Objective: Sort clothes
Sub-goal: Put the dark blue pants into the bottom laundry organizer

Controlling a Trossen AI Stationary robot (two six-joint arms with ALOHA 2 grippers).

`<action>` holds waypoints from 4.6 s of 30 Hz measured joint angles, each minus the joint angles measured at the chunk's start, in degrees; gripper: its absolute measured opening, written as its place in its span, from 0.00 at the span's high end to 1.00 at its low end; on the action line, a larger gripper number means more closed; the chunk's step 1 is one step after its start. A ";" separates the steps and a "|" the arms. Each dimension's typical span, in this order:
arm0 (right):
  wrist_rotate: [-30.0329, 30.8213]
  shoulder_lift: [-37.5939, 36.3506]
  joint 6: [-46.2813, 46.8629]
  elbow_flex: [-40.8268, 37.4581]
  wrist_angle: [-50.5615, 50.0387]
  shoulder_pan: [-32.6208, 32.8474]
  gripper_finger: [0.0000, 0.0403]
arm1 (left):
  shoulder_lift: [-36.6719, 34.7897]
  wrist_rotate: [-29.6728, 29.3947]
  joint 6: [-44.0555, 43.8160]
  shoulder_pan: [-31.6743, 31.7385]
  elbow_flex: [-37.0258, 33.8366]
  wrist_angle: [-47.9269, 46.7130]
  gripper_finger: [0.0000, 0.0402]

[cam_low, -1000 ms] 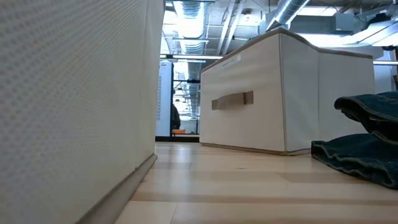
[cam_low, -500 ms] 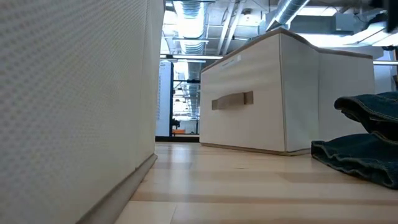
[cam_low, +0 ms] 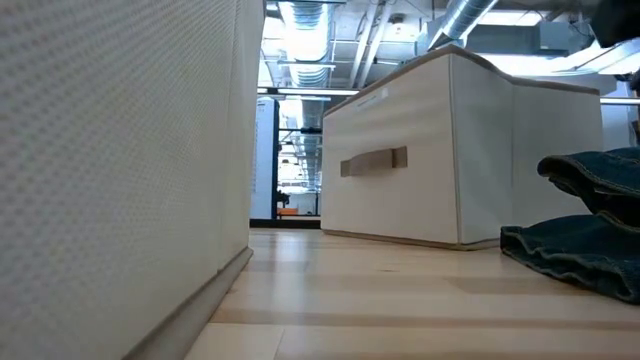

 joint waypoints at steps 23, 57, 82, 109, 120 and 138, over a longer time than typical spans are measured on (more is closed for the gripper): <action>-7.26 -15.30 -0.66 -24.52 15.75 -1.68 0.40 | 3.12 -1.77 -1.73 0.56 -0.04 0.00 0.61; -14.46 -15.25 -3.21 -33.06 37.32 -6.77 0.98 | 3.12 -1.90 -1.26 1.45 -0.04 -0.04 0.61; -0.79 -15.25 -12.92 -12.88 28.06 -6.80 1.00 | 3.12 -1.89 -0.45 1.45 -0.02 -0.04 0.61; 4.45 -15.25 -23.80 8.07 25.10 -6.82 1.00 | 3.10 -1.88 0.44 1.45 0.00 -0.06 0.61; 5.59 -11.72 -32.35 16.82 28.37 -9.26 1.00 | 3.12 -1.88 0.46 1.45 0.00 -0.04 0.61; 5.70 6.83 -44.49 42.21 30.08 -15.97 1.00 | -0.26 -1.81 1.26 1.45 0.07 7.78 0.61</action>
